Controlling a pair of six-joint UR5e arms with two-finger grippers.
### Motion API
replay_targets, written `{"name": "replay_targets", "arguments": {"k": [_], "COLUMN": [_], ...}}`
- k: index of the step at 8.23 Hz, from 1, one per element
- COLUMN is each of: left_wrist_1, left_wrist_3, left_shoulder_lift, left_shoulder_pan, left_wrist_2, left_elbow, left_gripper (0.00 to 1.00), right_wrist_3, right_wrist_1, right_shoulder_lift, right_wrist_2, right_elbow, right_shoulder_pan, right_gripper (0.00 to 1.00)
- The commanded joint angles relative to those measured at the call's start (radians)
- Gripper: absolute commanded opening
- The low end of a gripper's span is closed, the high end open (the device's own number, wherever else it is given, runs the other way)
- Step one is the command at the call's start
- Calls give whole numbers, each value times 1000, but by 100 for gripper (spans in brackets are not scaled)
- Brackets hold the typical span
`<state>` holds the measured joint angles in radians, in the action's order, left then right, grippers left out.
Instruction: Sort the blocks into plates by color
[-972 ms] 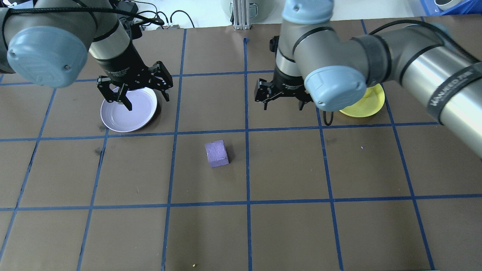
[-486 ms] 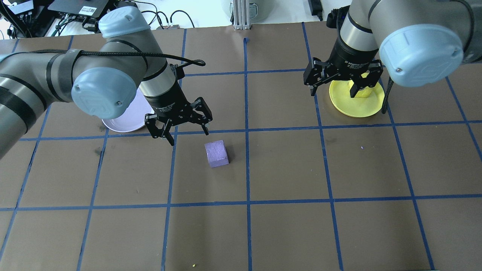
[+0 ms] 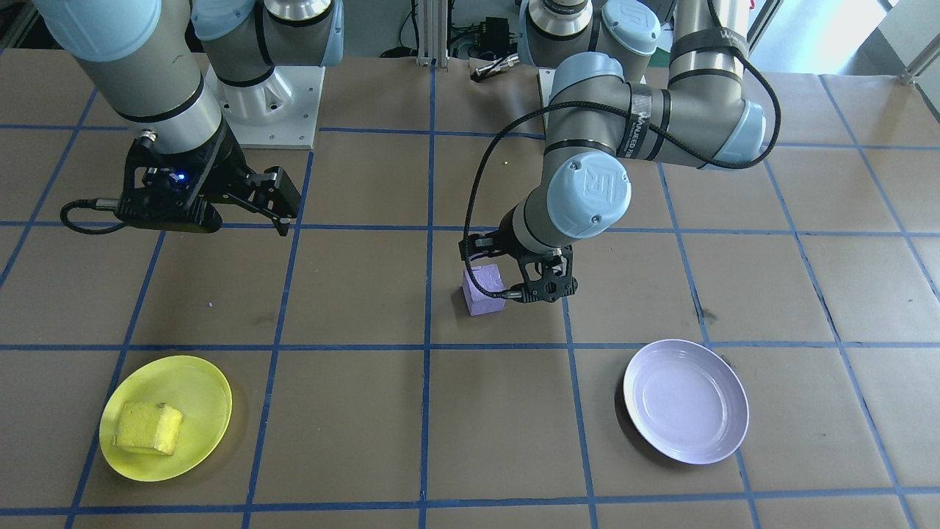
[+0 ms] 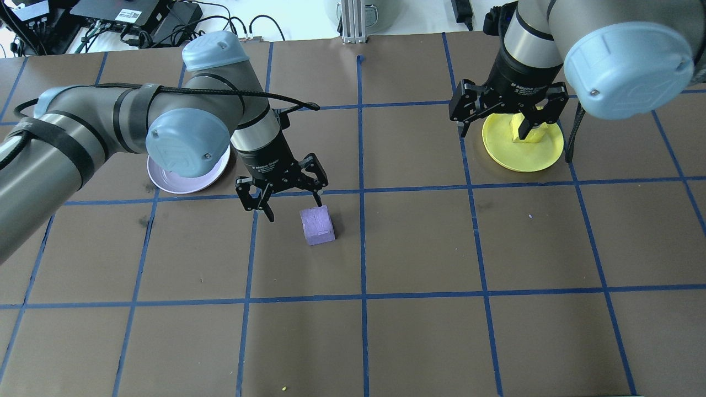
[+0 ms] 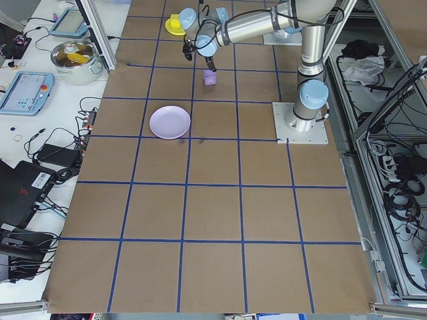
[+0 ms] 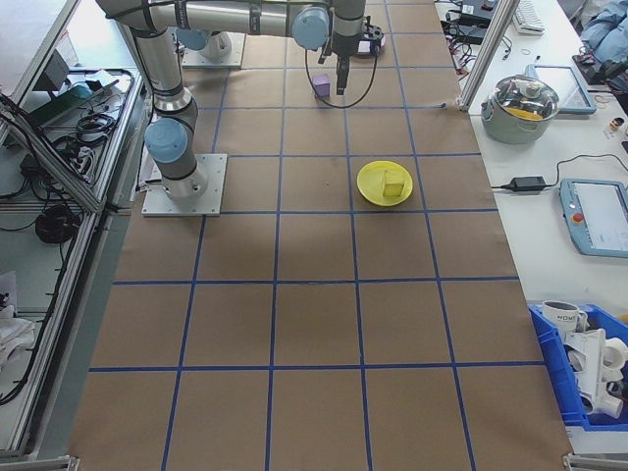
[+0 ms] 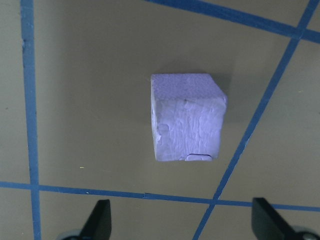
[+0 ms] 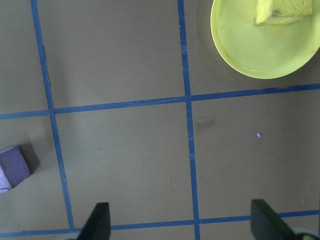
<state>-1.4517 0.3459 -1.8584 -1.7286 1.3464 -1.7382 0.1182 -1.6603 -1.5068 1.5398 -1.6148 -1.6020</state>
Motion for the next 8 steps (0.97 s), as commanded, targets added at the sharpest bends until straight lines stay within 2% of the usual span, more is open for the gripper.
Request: {"name": "replay_targets", "arguments": {"k": [1,7,8], "left_wrist_1": [30,123,129], "left_wrist_3": [2,61,76], "left_shoulder_lift": [-74,-189,-196], "left_shoulder_pan": [-8,-6,-6], "left_wrist_2": [-3,-3,-1], "left_elbow": [11,8,8], "left_gripper": [100,100,97], "right_wrist_3": [0,-2,-2], "right_wrist_1": [25,27,27], "right_shoulder_lift": [-35,-44,-44], "right_wrist_2": [-12,0,-1], "right_elbow": [-7,-14,-14], "right_shoulder_pan": [1,-1,-1], "right_gripper": [100,100,100]}}
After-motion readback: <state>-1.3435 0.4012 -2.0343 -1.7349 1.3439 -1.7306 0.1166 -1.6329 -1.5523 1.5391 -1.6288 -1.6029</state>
